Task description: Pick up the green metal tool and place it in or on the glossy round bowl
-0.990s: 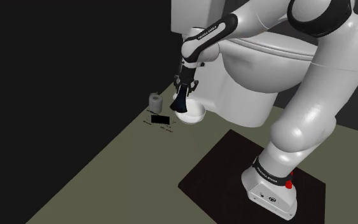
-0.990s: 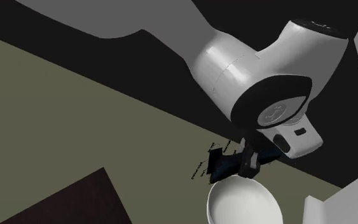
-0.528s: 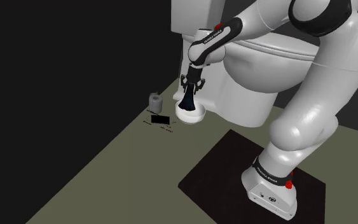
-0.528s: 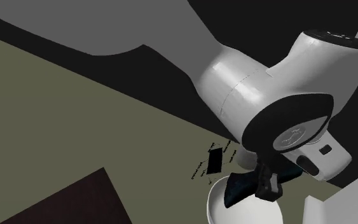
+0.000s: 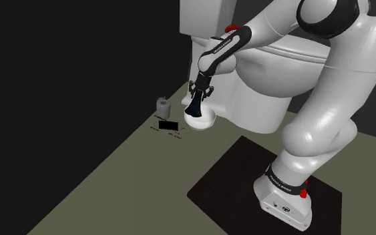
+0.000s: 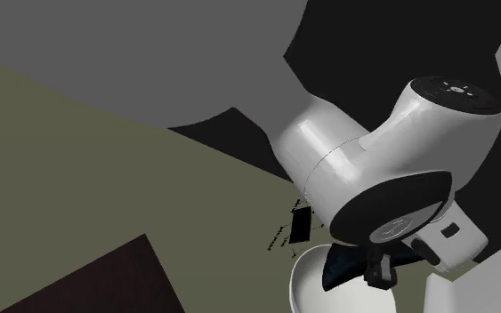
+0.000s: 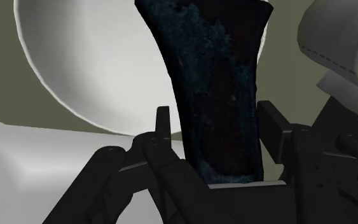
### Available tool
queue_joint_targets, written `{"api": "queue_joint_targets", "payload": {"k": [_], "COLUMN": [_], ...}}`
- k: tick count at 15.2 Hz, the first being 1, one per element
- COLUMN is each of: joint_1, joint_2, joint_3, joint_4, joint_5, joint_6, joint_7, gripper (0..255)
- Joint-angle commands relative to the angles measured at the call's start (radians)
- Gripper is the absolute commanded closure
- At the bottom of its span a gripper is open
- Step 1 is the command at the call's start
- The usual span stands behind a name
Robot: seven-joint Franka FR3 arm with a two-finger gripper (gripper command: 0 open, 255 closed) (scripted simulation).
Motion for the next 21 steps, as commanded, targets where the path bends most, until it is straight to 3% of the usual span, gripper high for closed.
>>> {"api": "queue_joint_targets", "payload": {"k": [1,5,10,11,12,15,16,21], "joint_1": [-0.019,-0.055,-0.064,-0.064,-0.048,-0.002,-0.059,-0.072], "joint_2": [0.056,0.074,0.075,0.1,0.122,0.117,0.074,-0.023], "joint_3": [0.001,0.037,0.046,0.041,0.036,0.027,0.041,0.048], "joint_4": [0.009,0.007,0.007,0.012,0.055,0.044,0.007,0.027], "joint_5": [0.071,0.052,0.048,0.043,0.028,0.004,0.051,0.075], "joint_6": [-0.093,-0.075,-0.075,-0.056,-0.076,-0.067,-0.075,-0.192], "joint_7": [0.008,0.021,0.024,0.022,0.045,0.104,0.022,0.004], "gripper": [255,255,255,0,0,0,0,0]}}
